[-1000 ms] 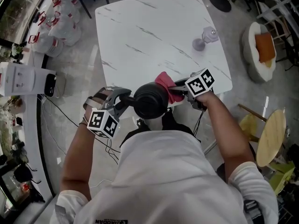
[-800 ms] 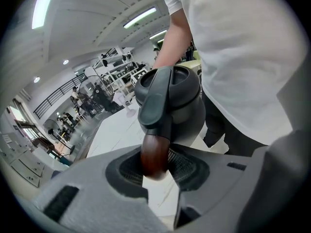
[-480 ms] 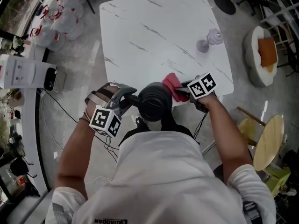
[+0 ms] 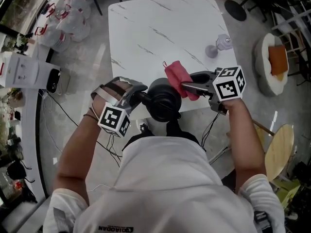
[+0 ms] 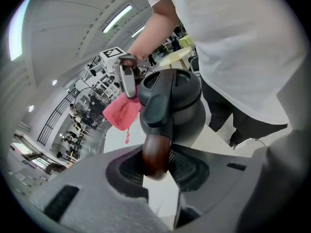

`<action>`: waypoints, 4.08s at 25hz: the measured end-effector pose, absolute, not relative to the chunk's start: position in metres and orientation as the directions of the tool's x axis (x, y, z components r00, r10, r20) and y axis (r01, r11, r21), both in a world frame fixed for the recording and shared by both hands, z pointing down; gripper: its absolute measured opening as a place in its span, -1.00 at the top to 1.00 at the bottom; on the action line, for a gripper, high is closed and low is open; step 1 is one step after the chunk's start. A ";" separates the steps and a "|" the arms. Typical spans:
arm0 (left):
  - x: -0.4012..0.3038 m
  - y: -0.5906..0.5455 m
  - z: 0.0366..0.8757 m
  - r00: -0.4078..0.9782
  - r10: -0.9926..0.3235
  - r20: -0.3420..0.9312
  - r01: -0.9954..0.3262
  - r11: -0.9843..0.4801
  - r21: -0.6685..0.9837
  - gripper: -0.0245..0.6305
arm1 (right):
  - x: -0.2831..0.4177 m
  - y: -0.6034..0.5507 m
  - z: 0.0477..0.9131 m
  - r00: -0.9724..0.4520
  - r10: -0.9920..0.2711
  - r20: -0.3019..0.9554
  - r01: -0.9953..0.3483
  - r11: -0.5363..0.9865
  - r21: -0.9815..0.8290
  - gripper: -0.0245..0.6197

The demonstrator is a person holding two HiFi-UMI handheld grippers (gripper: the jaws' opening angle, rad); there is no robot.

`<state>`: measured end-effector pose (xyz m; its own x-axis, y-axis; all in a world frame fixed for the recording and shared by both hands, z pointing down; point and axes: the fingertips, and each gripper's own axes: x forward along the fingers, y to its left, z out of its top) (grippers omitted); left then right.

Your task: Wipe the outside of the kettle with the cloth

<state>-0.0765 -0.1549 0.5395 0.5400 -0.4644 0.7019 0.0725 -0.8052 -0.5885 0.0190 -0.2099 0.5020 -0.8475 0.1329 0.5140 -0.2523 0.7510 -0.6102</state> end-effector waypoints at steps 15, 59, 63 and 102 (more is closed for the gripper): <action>-0.068 -0.172 0.530 0.523 -0.460 0.718 0.206 -0.749 -0.630 0.58 | -0.039 -0.204 0.498 -0.521 0.428 0.739 0.090 0.888 -0.451 0.60; -0.079 -0.181 0.535 0.464 -0.468 0.752 0.146 -0.797 -0.586 0.58 | -0.066 -0.296 0.665 -0.274 0.228 0.934 0.052 0.974 -0.222 0.60; -0.084 -0.187 0.540 0.471 -0.446 0.761 0.081 -0.837 -0.540 0.58 | -0.056 -0.315 0.638 -0.442 0.152 0.884 -0.132 0.964 -0.232 0.60; -0.161 -0.202 0.521 0.604 -0.519 0.605 -0.600 -0.796 -0.084 0.41 | 0.080 -0.200 0.539 -0.612 -0.520 0.596 -0.776 0.542 -0.324 0.59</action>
